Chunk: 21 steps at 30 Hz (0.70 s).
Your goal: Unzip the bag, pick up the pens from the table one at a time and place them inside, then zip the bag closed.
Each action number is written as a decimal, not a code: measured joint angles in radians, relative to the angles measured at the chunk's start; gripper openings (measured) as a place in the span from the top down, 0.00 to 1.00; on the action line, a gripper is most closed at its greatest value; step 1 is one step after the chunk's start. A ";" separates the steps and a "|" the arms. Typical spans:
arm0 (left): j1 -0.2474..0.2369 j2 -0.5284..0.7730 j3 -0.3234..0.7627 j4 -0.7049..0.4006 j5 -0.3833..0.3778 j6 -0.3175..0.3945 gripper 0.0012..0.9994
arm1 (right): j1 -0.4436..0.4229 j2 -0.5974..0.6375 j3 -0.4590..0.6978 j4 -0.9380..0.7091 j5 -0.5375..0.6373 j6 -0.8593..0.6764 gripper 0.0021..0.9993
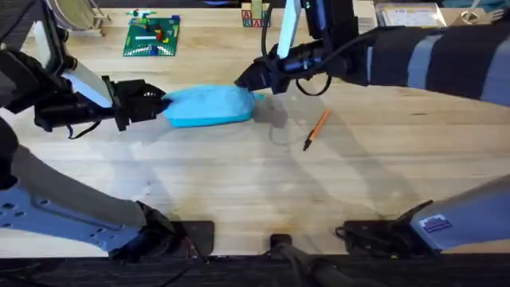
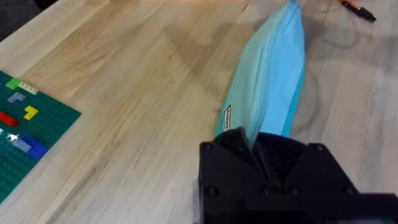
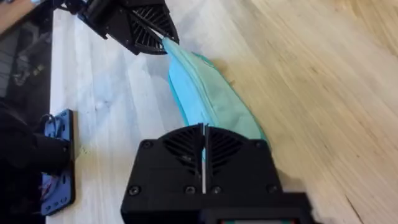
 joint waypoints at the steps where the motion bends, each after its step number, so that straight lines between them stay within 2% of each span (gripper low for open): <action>1: 0.000 0.000 0.000 0.000 0.000 0.000 0.96 | 0.000 0.000 0.001 0.000 0.000 0.009 0.97; 21: 0.000 0.000 0.000 0.000 0.000 0.000 0.96 | 0.003 0.000 0.004 0.001 -0.002 0.044 0.97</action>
